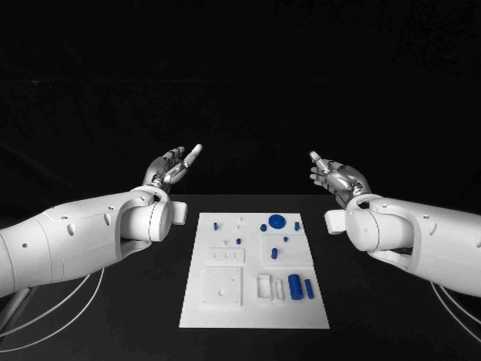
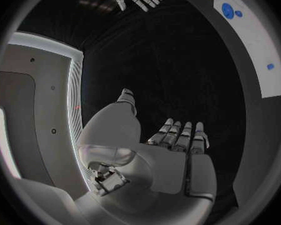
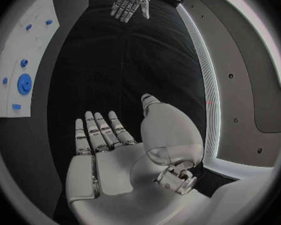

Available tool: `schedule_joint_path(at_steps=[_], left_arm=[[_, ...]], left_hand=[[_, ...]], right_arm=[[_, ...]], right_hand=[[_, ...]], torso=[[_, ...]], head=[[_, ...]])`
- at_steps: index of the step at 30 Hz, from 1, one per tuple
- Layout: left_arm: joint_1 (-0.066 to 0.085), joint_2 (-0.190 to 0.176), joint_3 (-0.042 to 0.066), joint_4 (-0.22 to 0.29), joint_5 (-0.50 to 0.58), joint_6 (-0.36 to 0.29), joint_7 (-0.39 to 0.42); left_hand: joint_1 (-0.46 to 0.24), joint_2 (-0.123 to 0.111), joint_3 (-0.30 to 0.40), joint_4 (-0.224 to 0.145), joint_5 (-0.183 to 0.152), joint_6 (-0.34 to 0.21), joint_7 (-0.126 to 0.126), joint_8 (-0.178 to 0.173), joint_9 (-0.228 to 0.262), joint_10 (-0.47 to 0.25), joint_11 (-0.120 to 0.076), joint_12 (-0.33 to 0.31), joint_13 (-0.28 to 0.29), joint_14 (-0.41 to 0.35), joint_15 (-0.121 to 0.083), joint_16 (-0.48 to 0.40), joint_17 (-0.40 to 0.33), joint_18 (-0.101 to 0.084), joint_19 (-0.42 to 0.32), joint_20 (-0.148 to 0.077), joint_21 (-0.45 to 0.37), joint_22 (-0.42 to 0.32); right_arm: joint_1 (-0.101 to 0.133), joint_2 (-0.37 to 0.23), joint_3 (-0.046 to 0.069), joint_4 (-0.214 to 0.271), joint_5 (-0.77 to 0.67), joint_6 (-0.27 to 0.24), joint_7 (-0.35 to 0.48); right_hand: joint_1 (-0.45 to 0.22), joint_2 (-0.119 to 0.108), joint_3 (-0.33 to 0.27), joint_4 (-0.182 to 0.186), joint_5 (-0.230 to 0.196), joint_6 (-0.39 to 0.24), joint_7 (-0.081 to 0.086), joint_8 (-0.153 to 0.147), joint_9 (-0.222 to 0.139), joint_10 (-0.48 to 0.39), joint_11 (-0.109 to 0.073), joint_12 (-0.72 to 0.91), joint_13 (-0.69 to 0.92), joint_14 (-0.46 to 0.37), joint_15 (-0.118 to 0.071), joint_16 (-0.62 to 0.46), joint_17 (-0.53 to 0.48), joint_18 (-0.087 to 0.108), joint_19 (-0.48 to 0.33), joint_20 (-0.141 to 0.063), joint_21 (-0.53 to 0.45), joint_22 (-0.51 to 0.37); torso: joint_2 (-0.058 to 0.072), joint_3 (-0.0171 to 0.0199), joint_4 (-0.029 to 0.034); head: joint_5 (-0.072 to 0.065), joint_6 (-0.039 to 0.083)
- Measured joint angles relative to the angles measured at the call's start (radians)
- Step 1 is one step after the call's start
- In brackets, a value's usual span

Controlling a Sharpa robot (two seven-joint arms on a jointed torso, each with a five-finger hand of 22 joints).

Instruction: Assemble the parts on the task board

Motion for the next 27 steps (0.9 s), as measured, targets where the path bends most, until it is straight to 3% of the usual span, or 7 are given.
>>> schedule_joint_path(at_steps=[7, 11, 12, 15, 18, 22, 27], left_arm=[[0.008, 0.004, -0.006, -0.013, -0.001, 0.048, -0.032], [0.008, 0.004, -0.006, -0.013, -0.001, 0.059, -0.040], [0.008, 0.005, -0.006, -0.022, -0.001, 0.070, -0.042], [0.008, 0.000, -0.007, -0.035, -0.001, 0.086, -0.045], [0.008, -0.001, -0.007, -0.039, 0.000, 0.103, -0.050], [0.008, -0.001, -0.007, -0.040, -0.002, 0.133, -0.058], [0.008, -0.006, -0.007, -0.036, -0.014, 0.171, -0.071]], left_hand=[[0.054, -0.013, -0.001, 0.010, 0.004, 0.009, 0.006, 0.014, 0.019, 0.018, 0.009, 0.002, 0.004, 0.011, 0.011, 0.018, 0.022, 0.000, -0.003, 0.003, 0.034, 0.079], [0.072, -0.010, -0.001, 0.010, 0.004, 0.027, 0.009, 0.038, 0.045, 0.054, 0.016, 0.012, 0.011, 0.042, 0.017, 0.058, 0.074, 0.000, -0.003, 0.004, 0.074, 0.165], [0.105, -0.007, 0.002, 0.008, 0.007, 0.070, 0.010, 0.077, 0.089, 0.126, 0.028, 0.033, 0.024, 0.139, 0.035, 0.161, 0.202, 0.000, 0.015, 0.018, 0.138, 0.310], [0.183, 0.004, 0.005, 0.011, 0.007, 0.207, 0.018, 0.185, 0.202, 0.339, 0.061, 0.098, 0.062, 0.274, 0.051, 0.266, 0.291, 0.007, 0.110, 0.021, 0.289, 0.614], [0.304, 0.028, -0.010, 0.013, 0.044, 0.351, 0.029, 0.245, 0.232, 0.535, 0.086, 0.166, 0.091, 0.444, 0.066, 0.335, 0.304, 0.069, 0.299, -0.004, 0.348, 0.646], [0.439, 0.036, 0.047, 0.015, 0.054, 0.491, 0.047, 0.273, 0.236, 0.702, 0.071, 0.229, 0.110, 0.611, 0.022, 0.396, 0.309, 0.110, 0.487, -0.029, 0.372, 0.595], [0.561, 0.015, 0.169, 0.008, 0.078, 0.589, 0.062, 0.269, 0.224, 0.871, 0.007, 0.285, 0.131, 0.810, -0.059, 0.469, 0.322, 0.141, 0.678, -0.065, 0.408, 0.557]], right_arm=[[0.051, 0.004, -0.040, -0.058, 0.012, 0.152, -0.098], [0.060, 0.004, -0.044, -0.069, 0.016, 0.199, -0.128], [0.059, 0.015, -0.045, -0.097, -0.006, 0.204, -0.134], [0.059, 0.021, -0.046, -0.140, -0.082, 0.200, -0.147], [0.059, 0.023, -0.046, -0.157, -0.171, 0.192, -0.158], [0.058, 0.036, -0.046, -0.178, -0.306, 0.187, -0.171], [0.058, 0.059, -0.045, -0.212, -0.476, 0.187, -0.181]], right_hand=[[0.036, 0.001, 0.002, 0.004, 0.008, 0.017, -0.001, 0.012, 0.010, 0.024, 0.010, 0.004, 0.003, 0.024, 0.011, 0.012, 0.012, 0.000, 0.014, 0.012, 0.007, 0.089], [0.086, -0.009, 0.005, -0.009, 0.008, 0.051, 0.001, 0.036, 0.025, 0.085, 0.018, 0.021, 0.011, 0.073, 0.018, 0.039, 0.032, 0.016, 0.057, 0.010, 0.028, 0.206], [0.117, -0.016, 0.005, -0.026, 0.008, 0.071, 0.003, 0.047, 0.033, 0.121, 0.023, 0.030, 0.016, 0.101, 0.023, 0.055, 0.041, 0.025, 0.084, 0.010, 0.037, 0.261], [0.174, -0.030, 0.007, -0.055, 0.007, 0.109, 0.006, 0.069, 0.045, 0.185, 0.026, 0.048, 0.023, 0.152, 0.026, 0.082, 0.058, 0.040, 0.134, 0.010, 0.050, 0.326], [0.243, -0.049, 0.026, -0.087, -0.001, 0.169, 0.010, 0.099, 0.060, 0.274, 0.016, 0.079, 0.033, 0.225, 0.018, 0.121, 0.080, 0.070, 0.202, 0.011, 0.066, 0.371], [0.310, -0.078, 0.077, -0.125, -0.020, 0.258, 0.020, 0.135, 0.078, 0.383, -0.010, 0.121, 0.045, 0.317, -0.005, 0.167, 0.114, 0.112, 0.295, 0.018, 0.084, 0.391], [0.337, -0.117, 0.233, -0.203, -0.027, 0.379, 0.037, 0.170, 0.110, 0.527, -0.053, 0.164, 0.054, 0.438, -0.049, 0.220, 0.171, 0.141, 0.428, 0.016, 0.106, 0.372]], torso=[[0.000, 0.0000, -0.0002], [0.000, 0.0000, -0.0004], [0.000, 0.0001, -0.0005], [0.000, -0.0001, -0.0007], [0.000, -0.0002, -0.0007], [0.000, -0.0002, -0.0008], [0.000, -0.0008, -0.0003]], head=[[0.000, -0.001], [0.000, -0.001], [0.002, -0.002], [0.005, -0.004], [0.007, -0.005], [0.008, -0.003], [0.007, 0.008]])
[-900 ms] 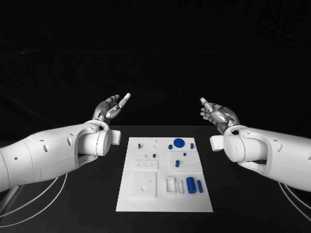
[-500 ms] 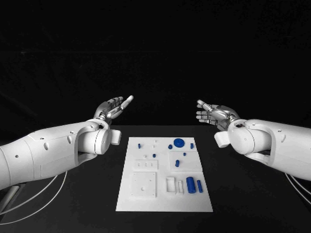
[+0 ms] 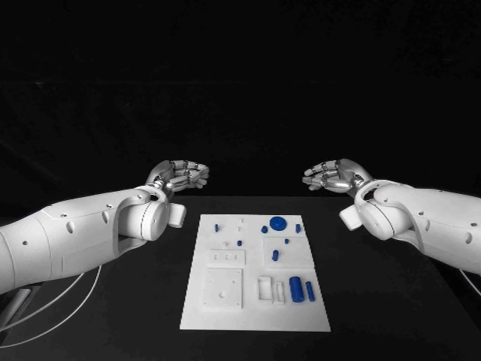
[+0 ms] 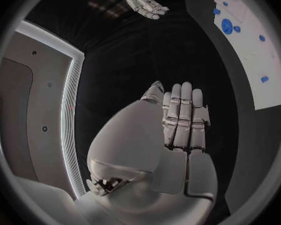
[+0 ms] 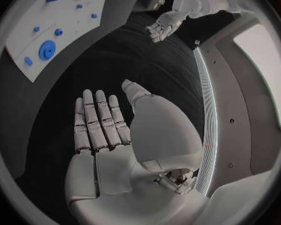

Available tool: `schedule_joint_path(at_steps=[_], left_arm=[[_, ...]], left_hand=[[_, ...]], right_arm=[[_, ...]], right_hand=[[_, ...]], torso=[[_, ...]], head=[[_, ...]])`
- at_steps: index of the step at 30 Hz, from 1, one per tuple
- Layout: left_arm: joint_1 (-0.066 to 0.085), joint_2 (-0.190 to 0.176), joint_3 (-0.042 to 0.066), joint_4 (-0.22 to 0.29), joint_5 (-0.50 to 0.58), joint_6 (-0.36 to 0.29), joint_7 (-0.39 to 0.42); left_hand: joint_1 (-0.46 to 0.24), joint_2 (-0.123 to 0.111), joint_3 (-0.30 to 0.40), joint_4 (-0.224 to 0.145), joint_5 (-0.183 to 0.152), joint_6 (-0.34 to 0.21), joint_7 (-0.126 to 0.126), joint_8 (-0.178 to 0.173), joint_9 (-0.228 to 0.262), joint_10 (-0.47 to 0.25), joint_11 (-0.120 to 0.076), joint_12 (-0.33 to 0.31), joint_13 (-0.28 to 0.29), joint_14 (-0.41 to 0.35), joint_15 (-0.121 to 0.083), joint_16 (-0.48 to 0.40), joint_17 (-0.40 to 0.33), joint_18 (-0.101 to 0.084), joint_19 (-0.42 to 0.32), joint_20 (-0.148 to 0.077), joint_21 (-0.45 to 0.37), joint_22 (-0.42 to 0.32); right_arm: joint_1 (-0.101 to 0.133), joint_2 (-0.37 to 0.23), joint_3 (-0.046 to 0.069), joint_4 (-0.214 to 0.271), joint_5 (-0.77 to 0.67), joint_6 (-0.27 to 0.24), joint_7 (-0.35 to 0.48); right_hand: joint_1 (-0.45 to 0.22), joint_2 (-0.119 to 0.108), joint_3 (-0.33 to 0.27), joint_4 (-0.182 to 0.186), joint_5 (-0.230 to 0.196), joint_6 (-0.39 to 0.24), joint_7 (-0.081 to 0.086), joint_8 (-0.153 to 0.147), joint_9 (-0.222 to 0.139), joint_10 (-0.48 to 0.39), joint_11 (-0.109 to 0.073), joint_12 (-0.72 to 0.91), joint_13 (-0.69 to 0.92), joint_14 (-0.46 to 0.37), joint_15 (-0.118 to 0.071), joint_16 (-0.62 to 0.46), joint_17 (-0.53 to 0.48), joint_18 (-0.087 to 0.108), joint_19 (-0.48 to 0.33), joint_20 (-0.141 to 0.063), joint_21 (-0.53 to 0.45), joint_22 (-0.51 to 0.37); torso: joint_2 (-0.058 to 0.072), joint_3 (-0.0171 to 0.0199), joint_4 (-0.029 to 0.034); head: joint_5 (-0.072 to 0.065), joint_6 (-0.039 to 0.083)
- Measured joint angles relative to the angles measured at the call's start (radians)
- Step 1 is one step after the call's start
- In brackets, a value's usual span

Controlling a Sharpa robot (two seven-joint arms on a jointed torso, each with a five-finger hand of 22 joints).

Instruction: Assemble the parts on the task board

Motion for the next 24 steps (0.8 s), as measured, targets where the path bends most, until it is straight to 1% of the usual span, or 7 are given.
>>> schedule_joint_path(at_steps=[2, 7, 11, 13, 18, 21, 24], left_arm=[[0.000, -0.007, 0.000, 0.006, -0.009, 0.013, -0.006], [0.001, -0.026, 0.000, 0.018, -0.024, 0.043, -0.020], [0.009, -0.048, 0.000, 0.042, -0.036, 0.094, -0.035], [0.015, -0.061, 0.001, 0.064, -0.048, 0.125, -0.041], [0.023, -0.100, 0.001, 0.127, -0.085, 0.194, -0.049], [0.029, -0.116, 0.000, 0.156, -0.104, 0.222, -0.052], [0.036, -0.133, 0.001, 0.186, -0.118, 0.236, -0.054]], left_hand=[[0.006, -0.006, 0.017, 0.002, 0.000, 0.016, -0.002, -0.008, -0.003, 0.041, -0.017, 0.012, 0.007, 0.043, -0.022, 0.020, 0.011, 0.007, 0.041, -0.013, 0.014, -0.003], [-0.015, -0.025, 0.023, -0.001, -0.028, 0.110, -0.039, 0.021, 0.037, 0.136, -0.066, 0.083, 0.050, 0.118, -0.075, 0.116, 0.071, 0.015, 0.095, -0.043, 0.041, 0.002], [-0.084, -0.041, 0.030, 0.006, -0.055, 0.109, -0.039, 0.006, 0.073, 0.120, -0.071, 0.123, 0.086, 0.099, -0.079, 0.162, 0.108, -0.002, 0.104, -0.065, 0.045, 0.002], [-0.135, -0.060, 0.032, 0.005, -0.062, 0.087, -0.027, -0.017, 0.074, 0.089, -0.060, 0.114, 0.086, 0.076, -0.069, 0.150, 0.104, -0.017, 0.099, -0.070, 0.044, -0.002], [-0.210, -0.106, 0.065, 0.005, -0.067, 0.029, 0.004, -0.074, 0.055, 0.016, -0.012, 0.032, 0.056, 0.033, -0.037, 0.061, 0.058, -0.033, 0.070, -0.073, 0.012, -0.025], [-0.227, -0.122, 0.088, 0.004, -0.067, 0.021, 0.008, -0.093, 0.048, 0.008, -0.004, -0.002, 0.045, 0.043, -0.027, 0.031, 0.045, -0.041, 0.068, -0.078, 0.006, -0.030], [-0.231, -0.135, 0.097, 0.003, -0.067, 0.000, 0.004, -0.109, 0.042, -0.017, 0.010, -0.035, 0.033, 0.044, -0.026, 0.015, 0.039, -0.049, 0.067, -0.084, 0.006, -0.031]], right_arm=[[0.000, 0.012, 0.000, -0.014, -0.072, 0.000, -0.005], [-0.001, 0.043, 0.001, -0.035, -0.234, 0.004, -0.014], [-0.001, 0.050, 0.001, -0.038, -0.357, 0.015, -0.020], [0.000, 0.050, 0.001, -0.031, -0.420, 0.021, -0.023], [0.006, 0.053, 0.001, -0.019, -0.572, 0.038, -0.031], [0.014, 0.061, 0.002, -0.014, -0.664, 0.048, -0.039], [0.020, 0.074, 0.003, -0.009, -0.752, 0.057, -0.050]], right_hand=[[-0.022, -0.015, 0.078, -0.055, -0.008, 0.041, 0.005, 0.009, 0.017, 0.049, -0.016, 0.010, 0.004, 0.041, -0.016, 0.015, 0.025, 0.002, 0.047, -0.005, 0.009, -0.010], [-0.129, -0.016, 0.299, -0.217, -0.051, 0.138, -0.022, 0.038, 0.084, 0.175, -0.062, 0.040, 0.031, 0.145, -0.062, 0.054, 0.108, 0.016, 0.168, -0.024, 0.055, -0.018], [-0.188, -0.019, 0.411, -0.289, -0.074, 0.166, -0.038, 0.040, 0.131, 0.220, -0.079, 0.044, 0.051, 0.187, -0.083, 0.061, 0.162, 0.016, 0.219, -0.037, 0.080, -0.014], [-0.246, -0.032, 0.452, -0.328, -0.050, 0.157, -0.030, 0.020, 0.156, 0.215, -0.074, 0.020, 0.060, 0.224, -0.097, 0.071, 0.210, 0.024, 0.257, -0.047, 0.104, -0.004], [-0.334, -0.075, 0.414, -0.360, 0.001, 0.083, 0.000, -0.055, 0.153, 0.143, -0.028, -0.070, 0.046, 0.293, -0.128, 0.082, 0.276, 0.031, 0.327, -0.074, 0.148, 0.015], [-0.336, -0.084, 0.378, -0.361, 0.001, 0.055, 0.003, -0.077, 0.139, 0.113, -0.023, -0.101, 0.031, 0.348, -0.136, 0.102, 0.298, 0.030, 0.385, -0.095, 0.176, 0.022], [-0.331, -0.118, 0.356, -0.357, 0.009, 0.030, 0.010, -0.095, 0.128, 0.083, -0.022, -0.127, 0.016, 0.420, -0.141, 0.138, 0.324, 0.022, 0.461, -0.123, 0.213, 0.029]], torso=[[0.000, -0.0007, 0.0002], [0.001, -0.0019, -0.0011], [0.004, -0.0031, -0.0025], [0.007, -0.0037, -0.0032], [0.023, -0.0078, -0.0012], [0.035, -0.0115, 0.0026], [0.046, -0.0152, 0.0065]], head=[[-0.001, 0.004], [0.001, 0.008], [0.001, 0.012], [0.001, 0.014], [0.003, 0.024], [0.001, 0.027], [-0.002, 0.031]])
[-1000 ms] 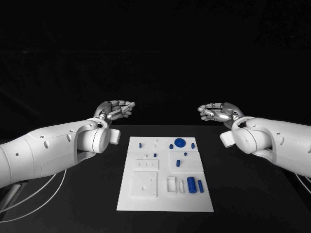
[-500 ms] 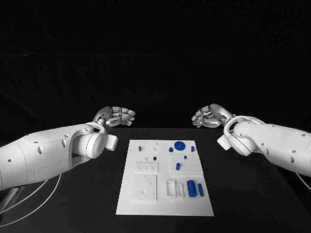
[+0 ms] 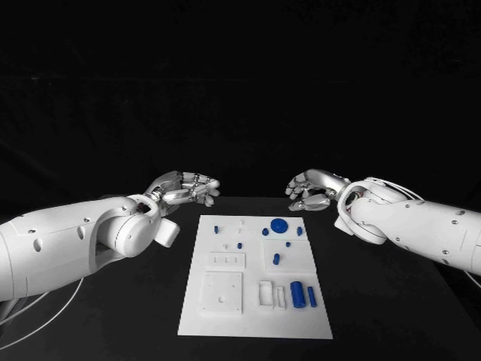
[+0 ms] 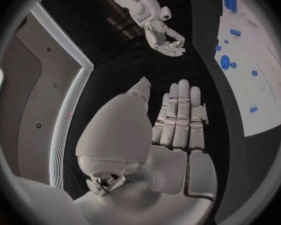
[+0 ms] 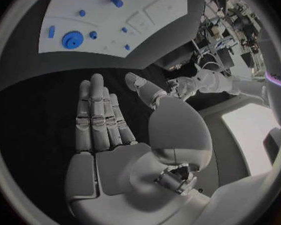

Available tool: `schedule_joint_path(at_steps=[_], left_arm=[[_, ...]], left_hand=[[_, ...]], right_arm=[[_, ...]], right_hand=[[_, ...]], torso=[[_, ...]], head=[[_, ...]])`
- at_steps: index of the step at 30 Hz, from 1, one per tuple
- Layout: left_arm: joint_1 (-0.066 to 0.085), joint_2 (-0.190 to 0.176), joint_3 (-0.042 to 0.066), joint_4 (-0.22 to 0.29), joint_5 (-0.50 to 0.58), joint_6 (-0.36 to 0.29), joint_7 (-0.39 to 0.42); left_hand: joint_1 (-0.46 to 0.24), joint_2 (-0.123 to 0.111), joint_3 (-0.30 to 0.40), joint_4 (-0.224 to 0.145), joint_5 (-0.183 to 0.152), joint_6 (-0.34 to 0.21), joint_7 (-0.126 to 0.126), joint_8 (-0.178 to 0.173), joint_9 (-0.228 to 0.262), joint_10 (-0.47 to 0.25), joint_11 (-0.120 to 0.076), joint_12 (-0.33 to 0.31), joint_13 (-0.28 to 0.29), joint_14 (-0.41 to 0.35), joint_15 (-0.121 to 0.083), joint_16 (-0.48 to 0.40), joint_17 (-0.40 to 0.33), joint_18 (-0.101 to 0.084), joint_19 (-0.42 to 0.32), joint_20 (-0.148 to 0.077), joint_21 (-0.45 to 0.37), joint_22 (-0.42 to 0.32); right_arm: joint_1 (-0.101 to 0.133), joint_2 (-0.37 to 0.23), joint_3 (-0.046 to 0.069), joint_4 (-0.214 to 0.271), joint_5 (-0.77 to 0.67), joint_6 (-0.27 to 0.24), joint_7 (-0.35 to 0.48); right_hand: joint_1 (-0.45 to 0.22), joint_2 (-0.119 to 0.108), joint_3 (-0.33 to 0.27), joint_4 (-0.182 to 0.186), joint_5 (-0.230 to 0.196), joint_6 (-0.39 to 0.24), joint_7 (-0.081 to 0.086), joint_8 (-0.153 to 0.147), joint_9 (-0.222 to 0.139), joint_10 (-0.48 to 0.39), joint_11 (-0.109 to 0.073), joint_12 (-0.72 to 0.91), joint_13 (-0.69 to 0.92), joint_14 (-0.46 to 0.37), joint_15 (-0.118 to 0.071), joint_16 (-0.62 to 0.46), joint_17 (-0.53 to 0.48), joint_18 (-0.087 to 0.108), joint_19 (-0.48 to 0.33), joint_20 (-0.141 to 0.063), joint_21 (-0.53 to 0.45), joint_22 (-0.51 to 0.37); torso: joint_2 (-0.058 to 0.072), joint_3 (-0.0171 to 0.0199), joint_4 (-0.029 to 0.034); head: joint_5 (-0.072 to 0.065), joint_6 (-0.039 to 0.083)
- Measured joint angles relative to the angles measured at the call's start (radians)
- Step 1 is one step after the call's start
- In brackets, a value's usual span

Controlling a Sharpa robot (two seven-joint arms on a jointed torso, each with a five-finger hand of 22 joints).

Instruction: Assemble the parts on the task board

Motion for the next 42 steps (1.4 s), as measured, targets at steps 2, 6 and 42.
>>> schedule_joint_path(at_steps=[2, 6, 42], left_arm=[[0.004, -0.009, 0.000, 0.010, -0.007, 0.006, 0.000], [0.009, -0.021, 0.000, 0.032, -0.015, 0.010, -0.001], [0.063, -0.060, 0.003, 0.142, -0.033, 0.010, 0.002]], left_hand=[[0.002, -0.002, 0.002, 0.000, 0.000, -0.001, -0.001, 0.000, -0.001, -0.005, 0.005, -0.013, -0.004, 0.000, 0.000, -0.003, -0.001, -0.007, -0.002, -0.002, 0.000, 0.000], [-0.004, -0.009, 0.010, 0.001, 0.000, -0.012, -0.001, -0.012, -0.004, -0.016, 0.016, -0.037, -0.010, 0.000, 0.000, -0.015, -0.002, -0.014, -0.005, -0.005, -0.005, -0.001], [-0.016, -0.020, 0.036, -0.001, 0.000, -0.035, -0.006, -0.028, -0.009, -0.048, 0.036, -0.083, -0.021, 0.000, 0.007, -0.046, -0.003, -0.050, -0.016, -0.016, -0.013, -0.004]], right_arm=[[0.000, 0.012, 0.000, 0.003, -0.056, 0.007, -0.009], [-0.001, 0.039, -0.001, 0.000, -0.154, 0.017, -0.033], [-0.036, 0.152, 0.000, -0.149, -0.453, 0.006, -0.148]], right_hand=[[0.008, -0.010, -0.007, 0.006, 0.003, -0.007, -0.003, -0.004, -0.007, -0.007, -0.004, -0.012, -0.010, 0.053, -0.004, 0.040, 0.026, -0.006, 0.059, -0.025, 0.030, 0.008], [0.023, -0.024, -0.015, 0.006, -0.004, -0.017, -0.004, -0.013, -0.018, -0.024, -0.005, -0.015, -0.027, 0.128, -0.008, 0.137, 0.088, -0.006, 0.161, -0.071, 0.092, 0.033], [0.078, -0.061, 0.146, 0.061, -0.156, 0.048, -0.040, 0.014, -0.037, 0.011, -0.029, -0.010, -0.048, 0.131, -0.026, 0.426, 0.191, -0.015, 0.228, -0.121, 0.284, 0.060]], torso=[[0.009, -0.0034, 0.0028], [0.024, -0.0086, 0.0081], [0.143, -0.0543, 0.0484]], head=[[-0.003, 0.005], [-0.008, 0.012], [-0.012, 0.054]])
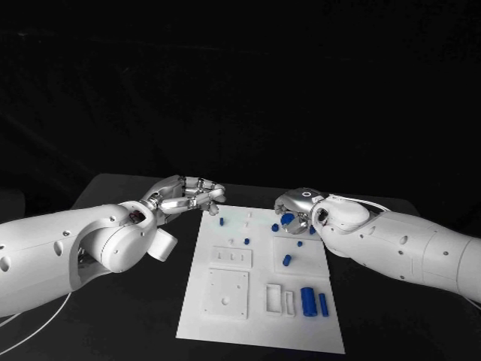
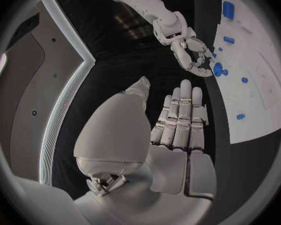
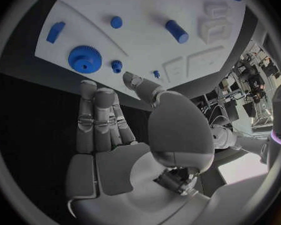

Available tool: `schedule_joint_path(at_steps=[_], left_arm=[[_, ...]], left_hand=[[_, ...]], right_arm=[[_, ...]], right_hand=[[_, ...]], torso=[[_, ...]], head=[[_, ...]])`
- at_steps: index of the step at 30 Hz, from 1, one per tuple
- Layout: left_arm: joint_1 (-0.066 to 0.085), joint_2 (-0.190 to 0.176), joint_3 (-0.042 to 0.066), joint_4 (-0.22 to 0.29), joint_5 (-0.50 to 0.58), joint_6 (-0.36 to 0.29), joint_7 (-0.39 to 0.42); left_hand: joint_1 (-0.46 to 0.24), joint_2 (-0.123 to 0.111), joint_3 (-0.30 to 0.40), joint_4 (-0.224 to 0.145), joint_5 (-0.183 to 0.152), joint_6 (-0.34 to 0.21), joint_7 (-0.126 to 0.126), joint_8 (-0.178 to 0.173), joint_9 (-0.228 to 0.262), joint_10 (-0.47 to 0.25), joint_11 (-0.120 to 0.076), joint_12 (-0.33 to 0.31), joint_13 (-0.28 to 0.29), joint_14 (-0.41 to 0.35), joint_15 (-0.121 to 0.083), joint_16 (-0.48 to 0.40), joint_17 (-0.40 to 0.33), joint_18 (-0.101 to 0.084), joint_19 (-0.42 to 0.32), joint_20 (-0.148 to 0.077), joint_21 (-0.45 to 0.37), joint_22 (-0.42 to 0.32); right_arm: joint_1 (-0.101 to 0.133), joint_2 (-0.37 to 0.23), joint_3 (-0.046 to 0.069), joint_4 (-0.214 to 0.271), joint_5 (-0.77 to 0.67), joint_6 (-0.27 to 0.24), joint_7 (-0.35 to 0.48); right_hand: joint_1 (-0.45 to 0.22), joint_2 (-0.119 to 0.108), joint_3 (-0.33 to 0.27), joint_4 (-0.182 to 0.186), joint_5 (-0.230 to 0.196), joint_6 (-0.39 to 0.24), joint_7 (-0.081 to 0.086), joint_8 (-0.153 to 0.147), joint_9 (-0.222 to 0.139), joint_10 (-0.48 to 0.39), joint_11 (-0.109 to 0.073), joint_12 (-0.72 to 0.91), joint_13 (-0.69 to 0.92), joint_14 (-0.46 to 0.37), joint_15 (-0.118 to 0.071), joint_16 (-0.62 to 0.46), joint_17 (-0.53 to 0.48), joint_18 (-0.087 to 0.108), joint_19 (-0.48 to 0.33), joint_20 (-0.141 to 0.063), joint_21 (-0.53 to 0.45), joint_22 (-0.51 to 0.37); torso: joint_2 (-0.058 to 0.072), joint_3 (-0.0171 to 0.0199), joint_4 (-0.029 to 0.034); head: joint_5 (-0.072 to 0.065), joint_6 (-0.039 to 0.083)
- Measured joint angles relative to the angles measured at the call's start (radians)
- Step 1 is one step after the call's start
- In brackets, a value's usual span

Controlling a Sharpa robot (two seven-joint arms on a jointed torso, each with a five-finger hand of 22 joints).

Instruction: Assemble the parts on the task board

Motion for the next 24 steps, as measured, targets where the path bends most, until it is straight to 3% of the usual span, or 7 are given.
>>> schedule_joint_path(at_steps=[10, 16, 24], left_arm=[[0.000, -0.001, 0.000, 0.000, -0.001, 0.000, 0.000], [0.000, -0.003, 0.000, 0.009, -0.001, 0.000, 0.000], [0.000, -0.006, 0.000, 0.014, -0.001, 0.000, 0.000]], left_hand=[[0.000, 0.000, 0.005, 0.000, 0.000, 0.000, 0.000, 0.000, 0.000, 0.000, 0.000, -0.004, 0.000, 0.000, 0.000, 0.000, 0.000, -0.004, 0.000, 0.000, 0.000, 0.000], [0.000, 0.000, 0.005, 0.000, 0.000, 0.000, 0.000, 0.000, 0.000, 0.000, 0.000, -0.004, 0.000, 0.000, 0.000, 0.000, 0.000, -0.005, 0.000, 0.000, 0.000, 0.000], [0.000, 0.000, 0.005, 0.000, 0.000, 0.000, 0.000, 0.000, 0.000, 0.000, 0.000, -0.004, 0.000, 0.000, 0.000, 0.000, 0.000, -0.006, 0.000, 0.000, 0.000, 0.000]], right_arm=[[-0.011, 0.021, 0.000, -0.019, -0.001, -0.017, 0.009], [-0.028, 0.032, 0.000, -0.063, -0.003, -0.018, 0.012], [-0.028, 0.034, 0.000, -0.068, -0.004, -0.024, 0.014]], right_hand=[[0.000, 0.011, 0.015, 0.004, -0.016, 0.024, -0.002, 0.009, -0.002, 0.029, -0.004, 0.004, 0.001, -0.003, -0.004, 0.024, -0.006, 0.000, -0.004, -0.004, 0.023, 0.000], [0.004, 0.015, 0.029, 0.006, -0.028, 0.030, -0.001, 0.009, -0.005, 0.036, -0.004, 0.004, 0.001, -0.007, -0.007, 0.032, -0.010, 0.000, -0.004, -0.004, 0.029, 0.000], [0.004, 0.015, 0.031, 0.006, -0.028, 0.034, 0.002, 0.009, -0.006, 0.043, -0.004, 0.004, 0.001, -0.005, -0.009, 0.036, -0.012, 0.000, -0.007, -0.007, 0.032, 0.000]], torso=[[0.017, -0.0055, 0.0030], [0.026, -0.0064, 0.0072], [0.041, -0.0067, 0.0106]], head=[[0.001, 0.007], [0.003, 0.010], [0.004, 0.015]])
